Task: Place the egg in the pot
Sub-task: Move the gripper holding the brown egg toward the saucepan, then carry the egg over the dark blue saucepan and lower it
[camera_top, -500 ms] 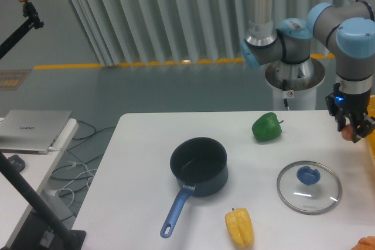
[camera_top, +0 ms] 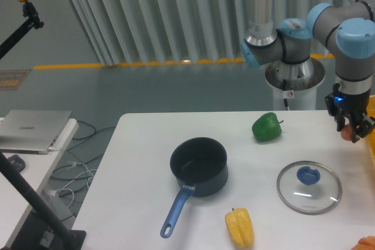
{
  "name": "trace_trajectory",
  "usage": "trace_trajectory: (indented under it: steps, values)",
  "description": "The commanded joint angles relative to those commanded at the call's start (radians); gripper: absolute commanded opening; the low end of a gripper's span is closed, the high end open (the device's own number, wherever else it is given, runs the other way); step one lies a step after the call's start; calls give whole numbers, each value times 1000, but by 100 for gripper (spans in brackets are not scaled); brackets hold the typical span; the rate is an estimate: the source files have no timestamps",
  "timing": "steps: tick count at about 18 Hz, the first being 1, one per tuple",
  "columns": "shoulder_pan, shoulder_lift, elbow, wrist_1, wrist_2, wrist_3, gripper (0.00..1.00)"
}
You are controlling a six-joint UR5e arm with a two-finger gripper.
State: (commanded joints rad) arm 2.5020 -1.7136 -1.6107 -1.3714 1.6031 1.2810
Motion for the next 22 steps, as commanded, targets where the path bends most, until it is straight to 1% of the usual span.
trace_trajectory:
  steps: [1, 6, 13, 17, 19, 22]
  values:
    - [-8, 9, -2, 0, -12, -24, 34]
    - [-115, 26, 5, 0, -19, -167, 34]
    - [-285, 38, 18, 9, -22, -422, 34]
    - [-368, 6, 58, 12, -20, -537, 34]
    - [-402, -14, 74, 38, -17, -583, 34]
    - [-455, -66, 93, 83, 9, -649, 34]
